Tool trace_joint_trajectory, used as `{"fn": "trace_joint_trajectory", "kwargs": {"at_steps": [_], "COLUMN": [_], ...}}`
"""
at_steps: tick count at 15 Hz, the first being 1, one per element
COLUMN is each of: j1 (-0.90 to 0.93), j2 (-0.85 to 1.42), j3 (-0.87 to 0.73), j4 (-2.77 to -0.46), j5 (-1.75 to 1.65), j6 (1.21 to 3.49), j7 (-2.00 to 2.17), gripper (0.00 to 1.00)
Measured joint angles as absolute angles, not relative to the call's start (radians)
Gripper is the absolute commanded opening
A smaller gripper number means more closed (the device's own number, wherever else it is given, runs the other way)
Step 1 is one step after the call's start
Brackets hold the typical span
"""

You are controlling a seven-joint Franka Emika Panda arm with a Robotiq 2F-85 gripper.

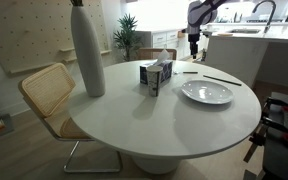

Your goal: Pick up the spoon and place it to the right side of the white plate. Pick up the cup and place it to the left side of the white plate.

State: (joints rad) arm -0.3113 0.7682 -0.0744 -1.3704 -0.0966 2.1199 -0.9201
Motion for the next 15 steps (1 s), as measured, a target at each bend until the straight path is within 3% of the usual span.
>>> {"fn": "trace_joint_trajectory", "kwargs": {"at_steps": [15], "j1": [-0.355], "j2": [0.865], "j3": [-0.045], "j4": [-1.330], "j5": [-0.095], "j6": [2.193], "j7": [-0.923], "gripper": [1.00]}}
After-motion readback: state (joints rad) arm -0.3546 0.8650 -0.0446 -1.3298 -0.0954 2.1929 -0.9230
